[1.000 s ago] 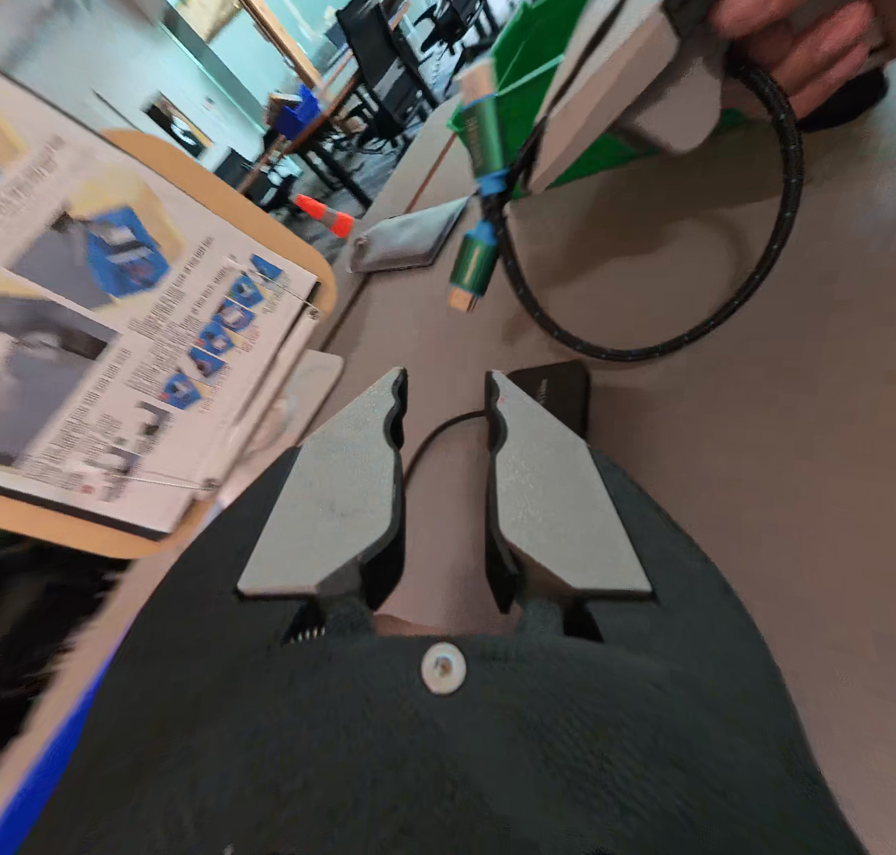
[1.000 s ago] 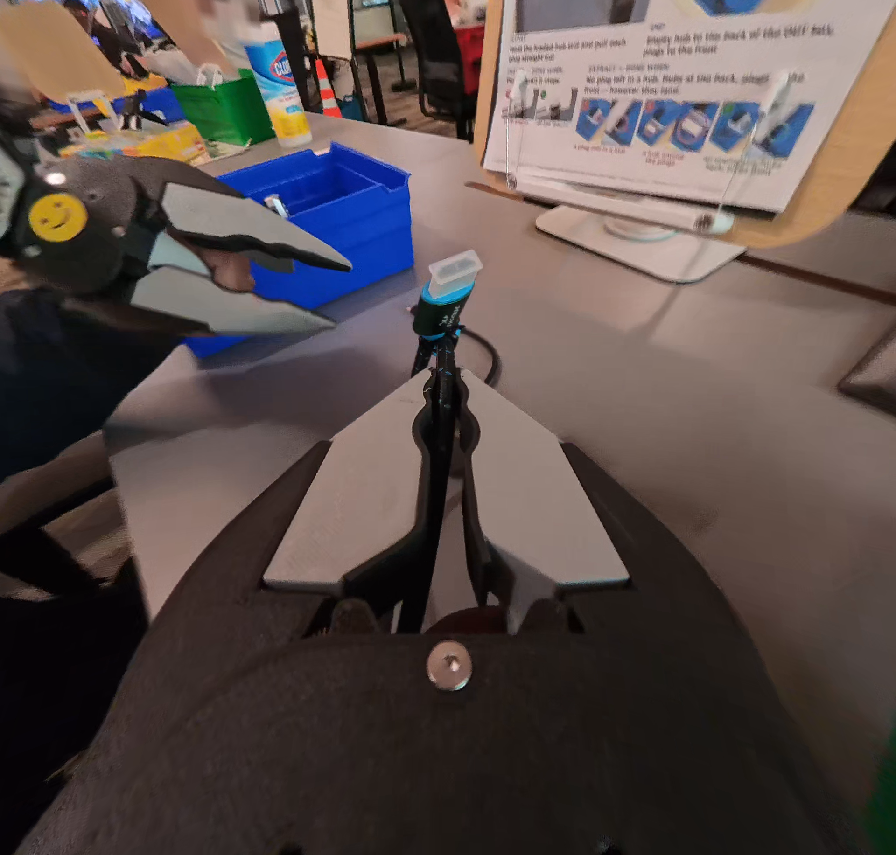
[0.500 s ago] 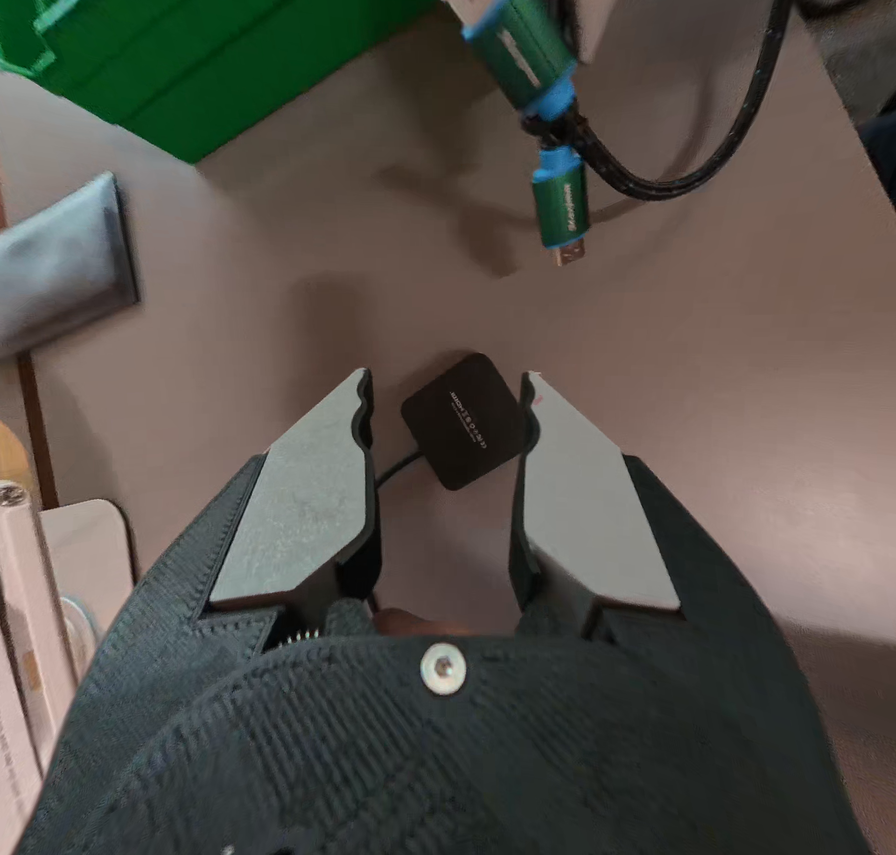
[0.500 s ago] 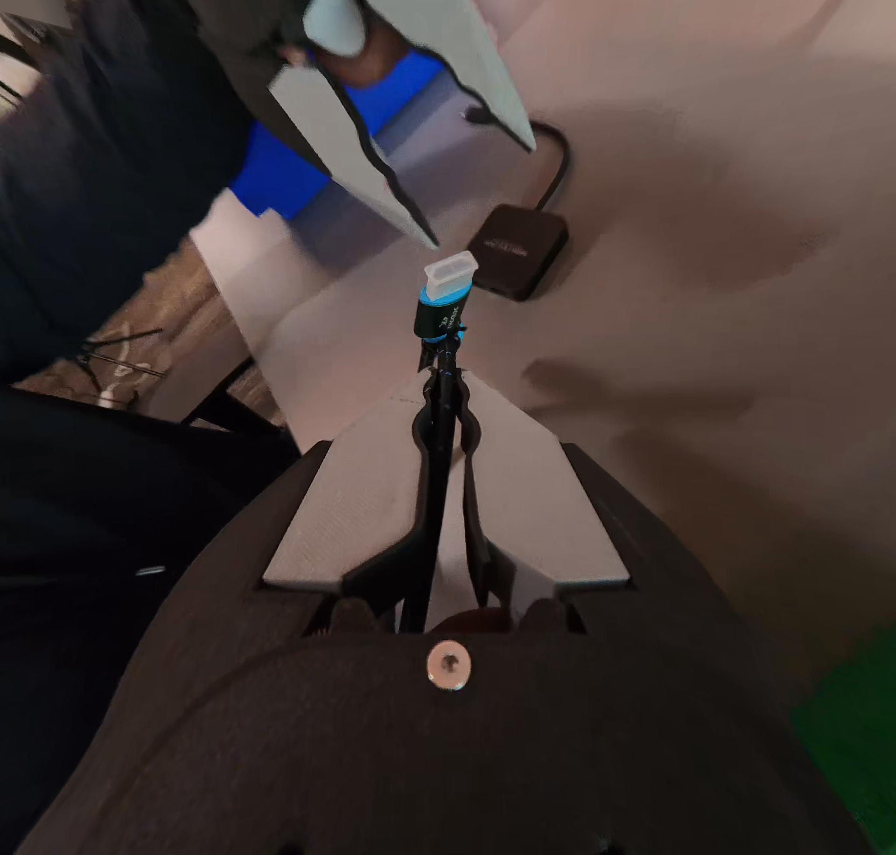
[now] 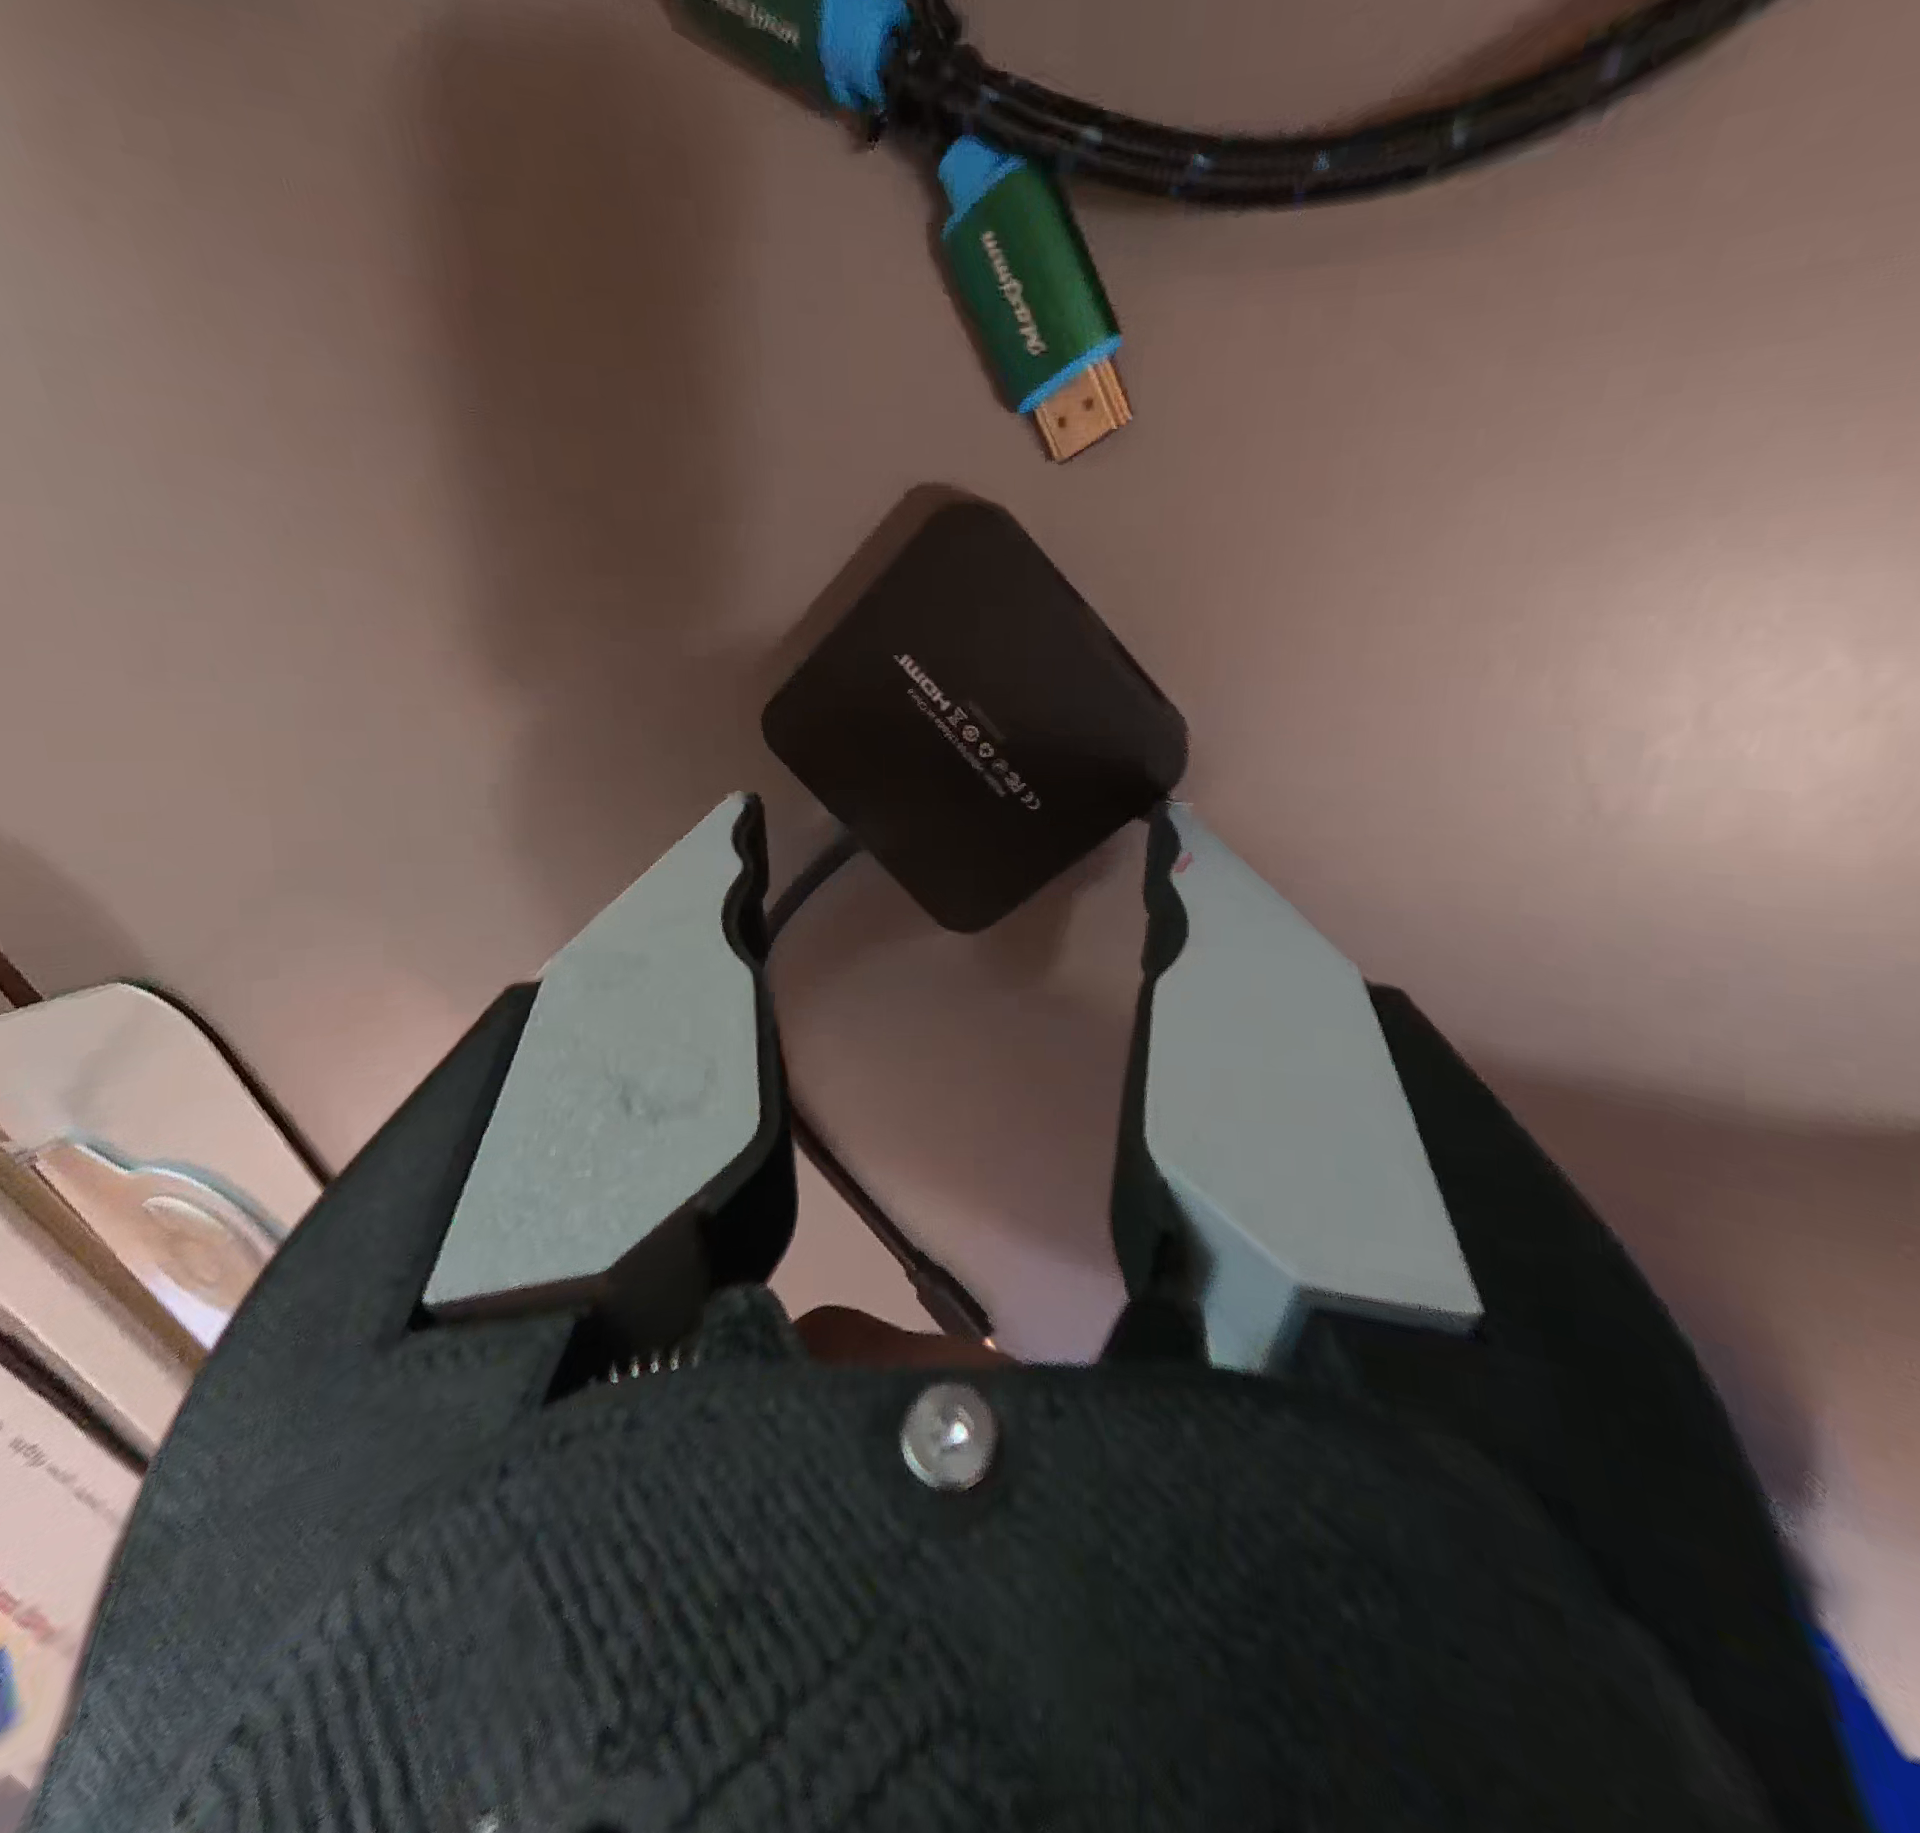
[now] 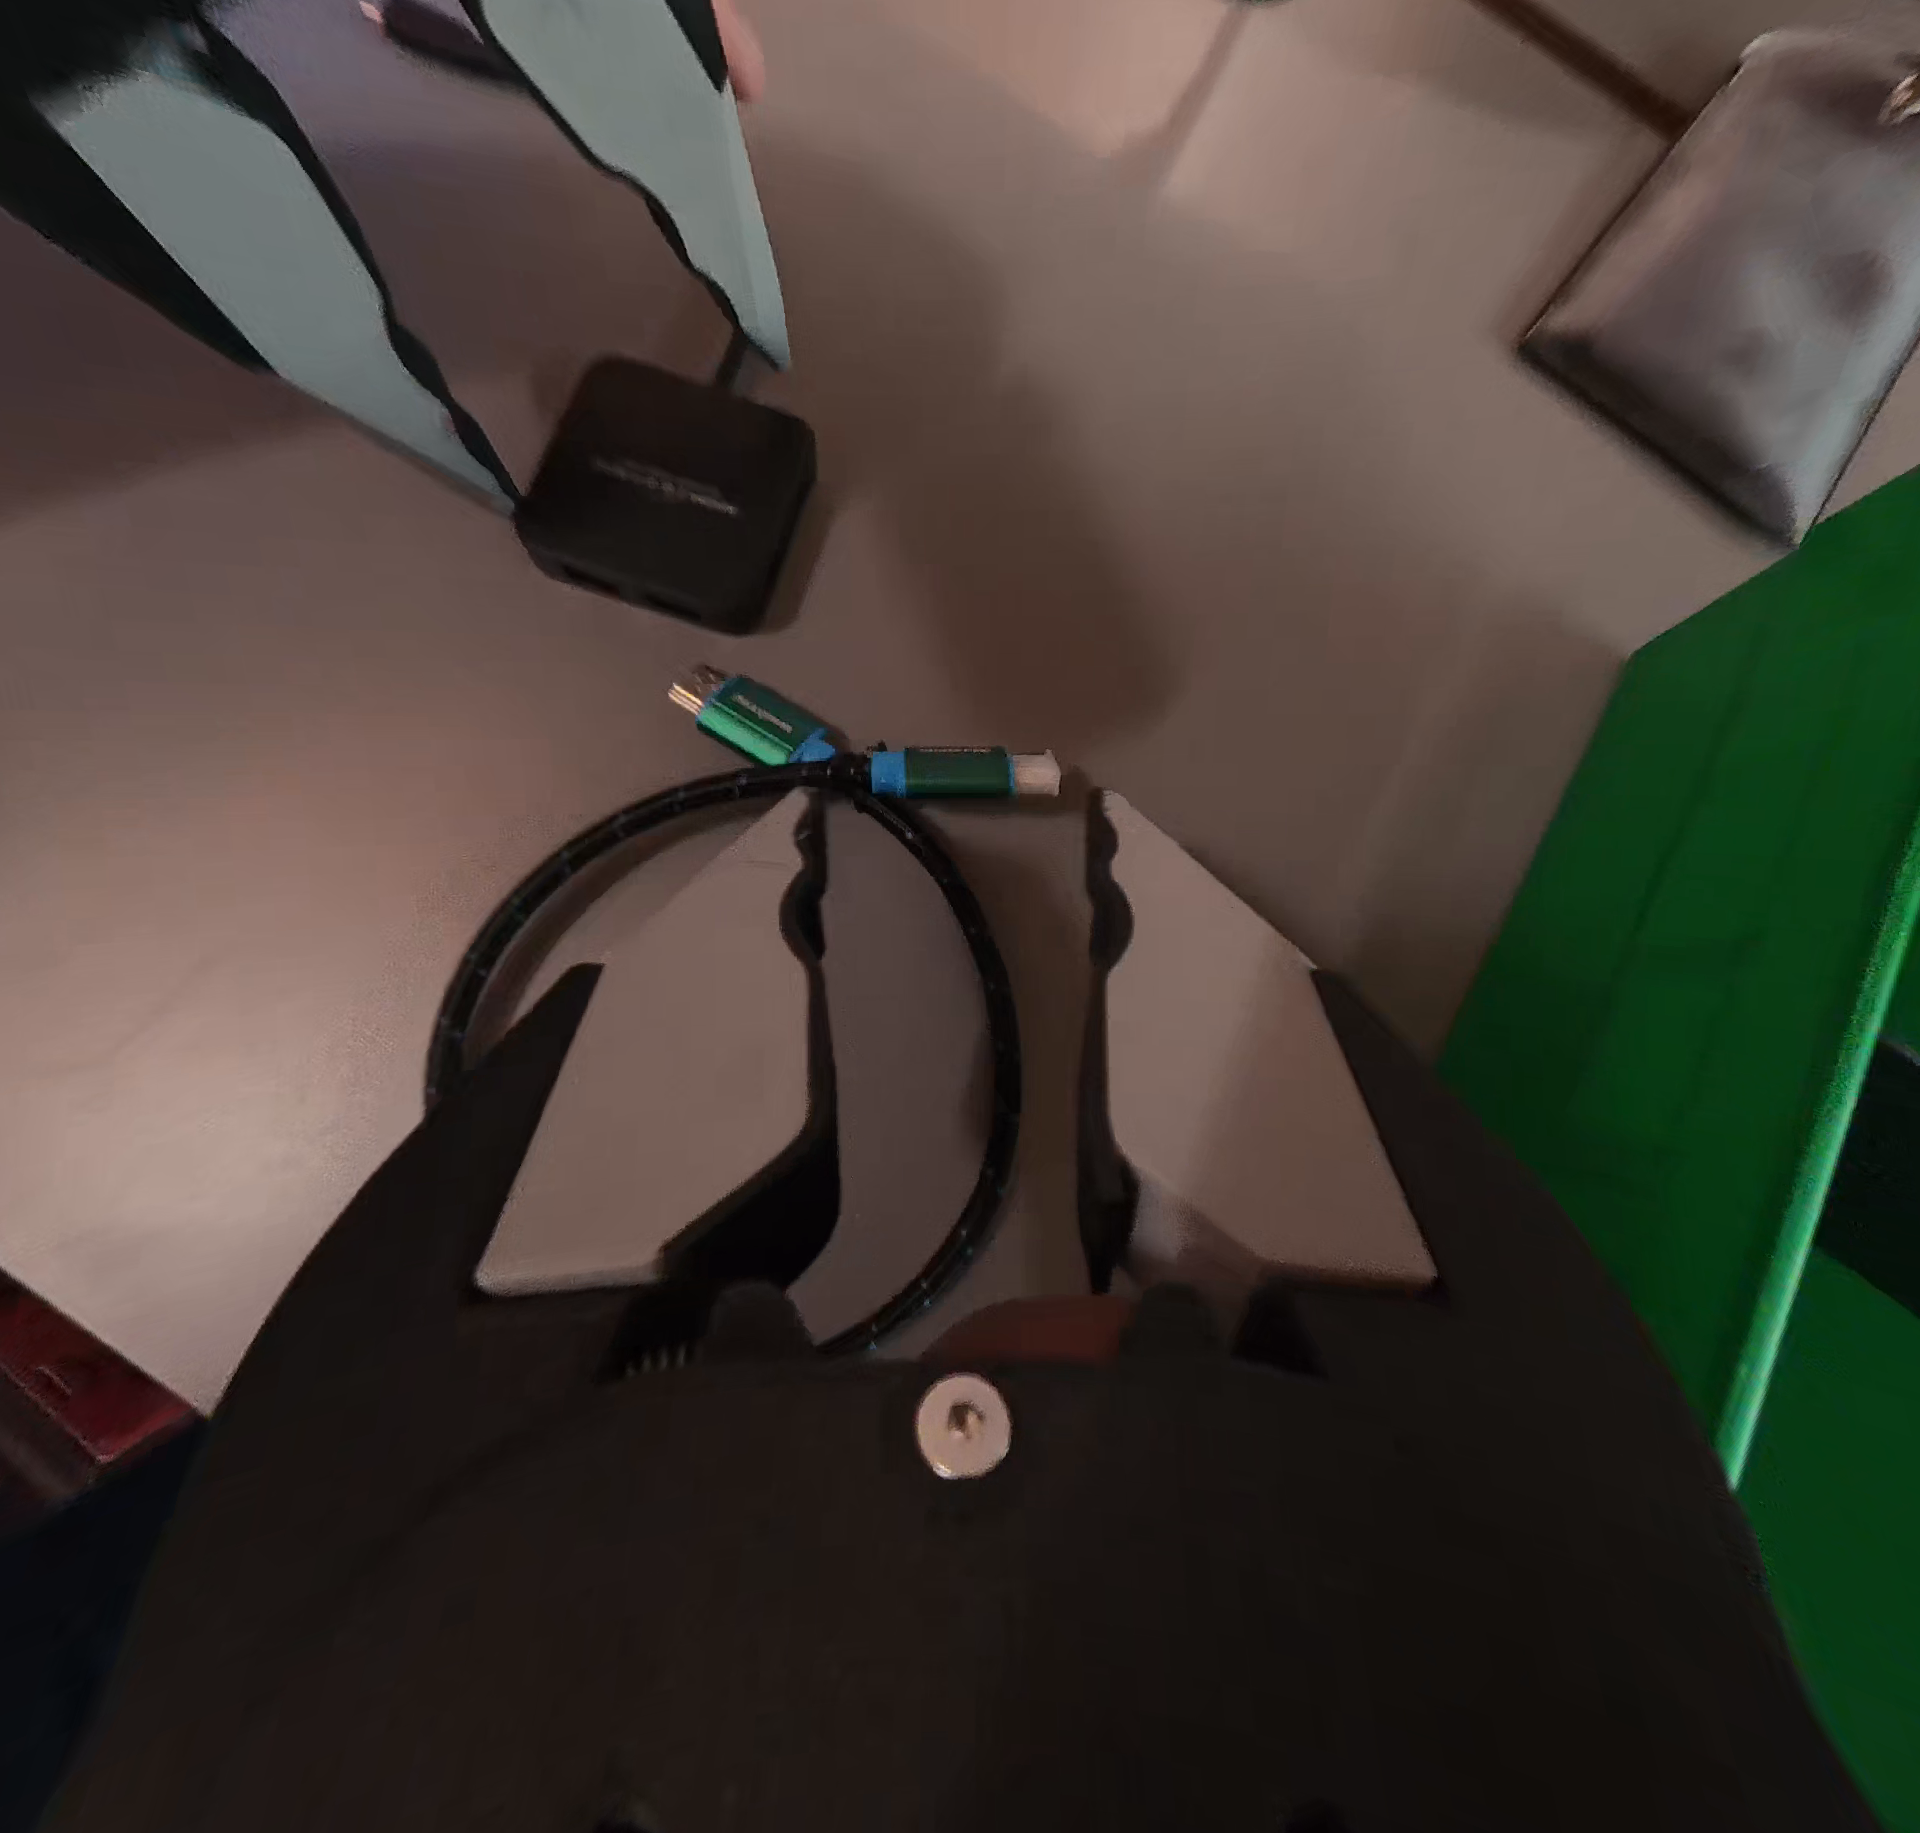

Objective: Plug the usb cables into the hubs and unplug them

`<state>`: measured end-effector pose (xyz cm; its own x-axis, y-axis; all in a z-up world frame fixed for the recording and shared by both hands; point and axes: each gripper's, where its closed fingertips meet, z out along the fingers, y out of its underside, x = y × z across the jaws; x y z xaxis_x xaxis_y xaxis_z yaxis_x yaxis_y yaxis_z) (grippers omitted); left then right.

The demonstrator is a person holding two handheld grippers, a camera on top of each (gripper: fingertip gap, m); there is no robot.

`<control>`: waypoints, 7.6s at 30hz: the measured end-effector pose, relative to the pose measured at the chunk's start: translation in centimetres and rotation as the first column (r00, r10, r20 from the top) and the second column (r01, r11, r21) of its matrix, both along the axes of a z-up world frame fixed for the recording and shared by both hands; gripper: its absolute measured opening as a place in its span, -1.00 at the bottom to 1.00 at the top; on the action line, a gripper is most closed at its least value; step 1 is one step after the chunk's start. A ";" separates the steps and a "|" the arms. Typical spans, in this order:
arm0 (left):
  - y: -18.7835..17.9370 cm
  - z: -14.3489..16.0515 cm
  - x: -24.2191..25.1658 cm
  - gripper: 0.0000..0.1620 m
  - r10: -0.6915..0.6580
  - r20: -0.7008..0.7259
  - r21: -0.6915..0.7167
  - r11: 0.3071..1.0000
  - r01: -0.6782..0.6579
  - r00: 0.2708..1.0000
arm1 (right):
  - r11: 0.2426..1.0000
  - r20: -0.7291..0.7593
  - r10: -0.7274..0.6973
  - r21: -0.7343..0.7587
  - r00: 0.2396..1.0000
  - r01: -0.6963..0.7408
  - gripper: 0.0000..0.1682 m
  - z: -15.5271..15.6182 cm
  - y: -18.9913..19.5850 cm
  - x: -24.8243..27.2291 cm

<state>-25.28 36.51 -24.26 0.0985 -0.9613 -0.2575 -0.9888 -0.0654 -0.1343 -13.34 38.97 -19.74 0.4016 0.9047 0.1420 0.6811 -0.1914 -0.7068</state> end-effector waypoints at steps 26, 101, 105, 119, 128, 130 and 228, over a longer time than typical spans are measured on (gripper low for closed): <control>-2.1 3.6 -8.2 -0.09 0.531 0.777 -0.012 0.549 -0.836 0.338 | 0.999 -0.025 -0.043 -0.024 0.999 0.042 -0.02 -4.7 -2.8 -12.5; -14.7 0.7 -2.5 -0.30 0.688 0.677 -0.419 0.653 -0.631 0.262 | 0.892 0.141 0.436 -0.196 0.889 -0.407 -0.48 -4.1 -12.4 -8.0; -15.2 1.6 0.7 -0.18 0.695 0.683 -0.543 0.689 -0.480 0.224 | 0.888 0.128 0.460 -0.097 0.879 -0.450 -0.27 -4.7 -13.8 -8.8; -13.7 1.6 -0.2 -0.25 0.731 0.665 -0.599 0.644 -0.475 0.153 | 0.705 0.068 0.706 -0.173 0.705 -0.688 -0.15 -5.2 -14.0 -9.7; -12.9 1.5 -0.8 -0.25 0.737 0.662 -0.599 0.629 -0.495 0.135 | 0.640 0.080 0.767 -0.148 0.636 -0.754 -0.24 -5.1 -13.6 -11.1; -12.7 1.5 -1.0 -0.25 0.736 0.664 -0.593 0.626 -0.507 0.131 | 0.630 0.088 0.777 -0.107 0.624 -0.769 -0.25 -4.8 -13.5 -11.1; 2.1 5.3 2.4 -0.39 0.704 0.395 -0.906 0.406 -0.121 -0.590 | 0.892 -0.257 0.353 -0.198 0.900 -0.406 -0.27 0.5 -0.7 -10.1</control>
<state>-22.84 38.57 -18.99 0.2634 -0.1715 0.9493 0.6985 -0.6448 -0.3103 -23.49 38.23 -19.28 0.0165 0.9889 -0.1480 0.5783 -0.1302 -0.8054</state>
